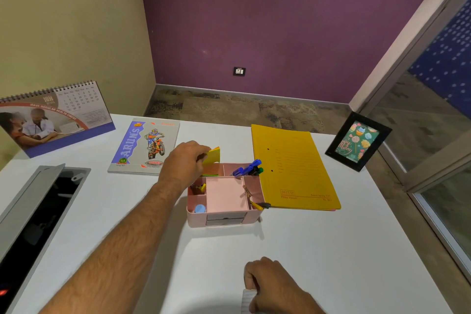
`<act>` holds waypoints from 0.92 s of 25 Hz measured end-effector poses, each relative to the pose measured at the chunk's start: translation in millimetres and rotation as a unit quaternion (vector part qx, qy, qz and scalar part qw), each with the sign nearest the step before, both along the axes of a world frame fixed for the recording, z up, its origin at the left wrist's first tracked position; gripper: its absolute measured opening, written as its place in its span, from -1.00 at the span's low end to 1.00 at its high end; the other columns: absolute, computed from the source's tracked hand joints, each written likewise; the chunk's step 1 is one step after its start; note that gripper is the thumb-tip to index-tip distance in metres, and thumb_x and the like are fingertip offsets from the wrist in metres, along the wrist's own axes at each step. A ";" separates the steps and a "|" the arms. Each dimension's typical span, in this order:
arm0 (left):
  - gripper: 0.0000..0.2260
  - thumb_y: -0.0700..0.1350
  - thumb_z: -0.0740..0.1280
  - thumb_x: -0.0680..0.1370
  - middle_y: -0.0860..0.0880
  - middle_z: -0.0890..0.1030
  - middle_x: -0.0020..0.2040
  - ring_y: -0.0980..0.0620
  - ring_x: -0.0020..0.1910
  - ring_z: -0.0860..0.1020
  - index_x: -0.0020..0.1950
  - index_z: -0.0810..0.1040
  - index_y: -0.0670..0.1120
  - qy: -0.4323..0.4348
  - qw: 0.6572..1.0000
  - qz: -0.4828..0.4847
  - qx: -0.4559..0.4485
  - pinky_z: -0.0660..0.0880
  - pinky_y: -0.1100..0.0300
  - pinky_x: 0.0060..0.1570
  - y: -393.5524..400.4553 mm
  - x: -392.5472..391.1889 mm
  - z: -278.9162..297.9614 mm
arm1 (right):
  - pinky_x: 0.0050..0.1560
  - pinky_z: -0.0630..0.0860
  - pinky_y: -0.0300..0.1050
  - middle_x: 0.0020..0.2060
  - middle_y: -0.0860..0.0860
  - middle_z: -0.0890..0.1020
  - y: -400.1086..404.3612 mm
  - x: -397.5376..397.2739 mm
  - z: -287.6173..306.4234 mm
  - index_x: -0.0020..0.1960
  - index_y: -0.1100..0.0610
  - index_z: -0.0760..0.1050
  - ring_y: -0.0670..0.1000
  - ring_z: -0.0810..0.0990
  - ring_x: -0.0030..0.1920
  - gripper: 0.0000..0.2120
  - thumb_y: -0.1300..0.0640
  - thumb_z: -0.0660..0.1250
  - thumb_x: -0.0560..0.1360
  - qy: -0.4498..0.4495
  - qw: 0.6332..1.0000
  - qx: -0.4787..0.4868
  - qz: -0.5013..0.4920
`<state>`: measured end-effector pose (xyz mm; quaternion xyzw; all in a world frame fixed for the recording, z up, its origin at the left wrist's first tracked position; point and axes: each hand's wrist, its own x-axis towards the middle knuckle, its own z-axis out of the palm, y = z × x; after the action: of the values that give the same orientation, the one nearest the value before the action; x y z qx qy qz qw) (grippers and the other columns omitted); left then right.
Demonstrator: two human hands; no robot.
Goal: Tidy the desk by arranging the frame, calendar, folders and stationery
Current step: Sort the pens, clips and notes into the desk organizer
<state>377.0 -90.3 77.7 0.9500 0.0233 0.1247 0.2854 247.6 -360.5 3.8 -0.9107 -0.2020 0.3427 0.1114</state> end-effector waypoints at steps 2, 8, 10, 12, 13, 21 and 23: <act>-0.74 -0.18 0.33 0.56 -0.04 0.64 0.10 -0.06 0.09 0.53 0.23 0.62 -0.02 0.020 0.999 -0.026 0.026 0.51 0.01 0.09 1.6 -1.8 1.8 | -0.15 0.41 -0.18 -0.15 -0.12 0.47 -0.6 -1.5 -2.8 -0.11 -0.07 0.40 -0.02 0.48 -0.08 -0.64 0.04 0.48 0.17 0.015 0.999 0.002 -0.030; -0.72 -0.15 0.31 0.58 -0.06 0.63 0.15 -0.07 0.12 0.52 0.28 0.57 0.01 0.097 0.993 -0.030 0.064 0.53 0.00 0.10 0.1 -8.6 -4.8 | -0.03 0.44 -0.15 -0.19 -0.11 0.50 -1.0 1.4 -2.7 -0.04 0.01 0.55 -0.04 0.48 -0.09 -0.66 0.01 0.55 0.24 0.019 1.000 0.003 -0.014; -0.65 -0.16 0.32 0.57 -0.13 0.58 0.18 -0.13 0.12 0.54 0.35 0.50 0.02 0.165 0.983 -0.029 0.071 0.55 0.01 0.11 -3.4 -10.7 -10.1 | 0.02 0.54 -0.10 -0.13 -0.06 0.62 0.1 5.3 -5.9 -0.05 0.03 0.59 -0.03 0.55 -0.09 -0.72 0.02 0.55 0.29 0.040 0.998 -0.002 -0.040; -0.55 -0.17 0.34 0.55 -0.16 0.54 0.22 -0.16 0.14 0.55 0.42 0.40 0.06 0.201 0.978 -0.026 0.055 0.56 -0.02 0.14 -2.9 -13.2 -17.8 | -0.01 0.58 -0.08 -0.14 -0.07 0.66 1.3 10.1 -5.4 -0.07 0.03 0.62 -0.04 0.60 -0.13 -0.84 0.06 0.50 0.36 0.050 0.997 0.015 -0.063; -0.55 -0.15 0.34 0.55 -0.14 0.55 0.23 -0.15 0.15 0.54 0.42 0.39 0.07 0.194 0.980 -0.026 0.041 0.55 -0.02 0.14 -1.7 -14.5 -21.4 | -0.04 0.59 -0.09 -0.18 -0.09 0.65 1.5 12.4 -3.6 -0.12 0.02 0.62 -0.05 0.60 -0.16 -0.93 0.10 0.45 0.39 0.047 0.995 0.037 -0.076; -0.81 0.03 0.59 0.34 0.05 0.70 -0.20 0.09 -0.21 0.64 -0.11 0.72 0.01 0.195 0.941 -0.182 -0.210 0.59 0.22 -0.16 -10.5 -43.1 7.7 | -0.31 0.55 -0.33 -0.07 0.04 0.67 38.3 22.9 43.6 -0.09 0.07 0.64 -0.02 0.64 -0.04 -0.86 0.27 0.35 0.52 -0.038 0.845 0.381 -0.373; -0.78 -0.05 0.62 0.32 0.06 0.69 -0.22 0.12 -0.25 0.63 -0.10 0.72 -0.05 0.220 0.933 -0.216 -0.188 0.55 0.29 -0.25 -12.7 -46.4 15.8 | -0.28 0.57 -0.32 -0.07 0.00 0.68 48.5 29.3 49.5 -0.03 0.08 0.64 -0.02 0.65 -0.03 -0.90 0.24 0.39 0.51 -0.073 0.814 0.423 -0.392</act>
<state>330.6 -103.0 93.5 0.8647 -0.0970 -0.1581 0.4667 276.8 -312.0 53.2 -0.7983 0.0399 0.0833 0.5951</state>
